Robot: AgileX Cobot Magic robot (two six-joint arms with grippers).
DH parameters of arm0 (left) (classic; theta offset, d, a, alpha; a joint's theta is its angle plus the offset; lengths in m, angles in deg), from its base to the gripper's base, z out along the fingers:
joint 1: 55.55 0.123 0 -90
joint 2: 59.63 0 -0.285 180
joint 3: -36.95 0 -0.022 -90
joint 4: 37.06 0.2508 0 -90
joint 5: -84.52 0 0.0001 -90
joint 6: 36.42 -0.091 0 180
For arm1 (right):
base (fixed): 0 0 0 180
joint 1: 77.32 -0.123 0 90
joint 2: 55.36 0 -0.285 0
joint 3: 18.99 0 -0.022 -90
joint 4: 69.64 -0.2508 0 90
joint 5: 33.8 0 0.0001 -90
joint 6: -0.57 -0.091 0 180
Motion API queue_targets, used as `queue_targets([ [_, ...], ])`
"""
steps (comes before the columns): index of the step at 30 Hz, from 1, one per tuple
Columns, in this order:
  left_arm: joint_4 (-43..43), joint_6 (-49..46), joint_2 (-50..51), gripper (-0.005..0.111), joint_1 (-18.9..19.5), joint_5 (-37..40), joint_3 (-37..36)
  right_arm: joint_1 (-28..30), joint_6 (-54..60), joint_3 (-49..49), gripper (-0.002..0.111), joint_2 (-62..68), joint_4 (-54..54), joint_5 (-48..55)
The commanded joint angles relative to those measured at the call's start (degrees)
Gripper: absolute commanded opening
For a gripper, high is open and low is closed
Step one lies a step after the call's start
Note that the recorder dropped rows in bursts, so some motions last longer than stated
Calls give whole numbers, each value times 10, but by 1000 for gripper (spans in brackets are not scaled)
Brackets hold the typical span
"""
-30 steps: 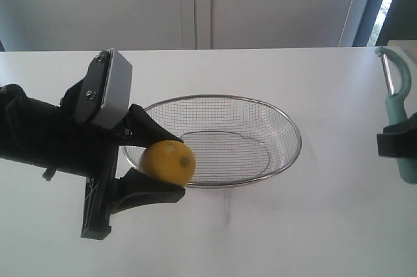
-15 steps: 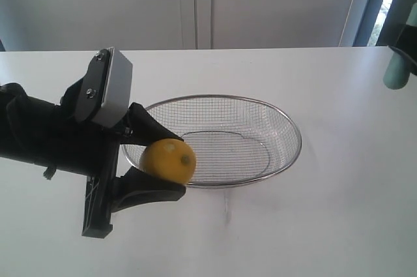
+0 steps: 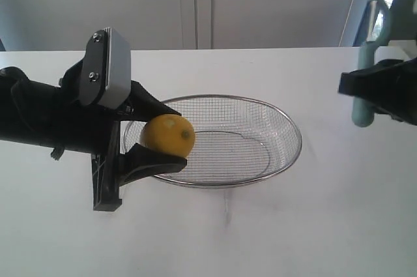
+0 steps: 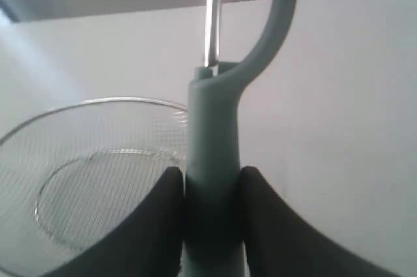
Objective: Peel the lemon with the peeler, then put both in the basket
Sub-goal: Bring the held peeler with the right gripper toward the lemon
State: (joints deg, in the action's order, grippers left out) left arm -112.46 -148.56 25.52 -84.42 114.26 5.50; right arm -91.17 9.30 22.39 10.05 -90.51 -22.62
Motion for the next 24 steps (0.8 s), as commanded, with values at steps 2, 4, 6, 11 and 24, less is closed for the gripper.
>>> queue_targets([
  [2, -21, -36, -7, 1, -4, 19, 4, -94, 134, -1, 0, 6, -1, 14],
  [4, -21, -36, -7, 1, -4, 19, 4, -120, 152, -1, 0, 17, -1, 17],
  [6, -21, -36, -7, 1, -4, 19, 4, -136, 153, -1, 0, 30, -1, 17],
  [11, -21, -40, -7, 1, -4, 30, 5, -162, 107, -6, 0, 69, -3, 27],
  [24, -16, -93, -7, 1, -4, 60, 13, -182, 19, -6, 0, 156, -226, 166],
])
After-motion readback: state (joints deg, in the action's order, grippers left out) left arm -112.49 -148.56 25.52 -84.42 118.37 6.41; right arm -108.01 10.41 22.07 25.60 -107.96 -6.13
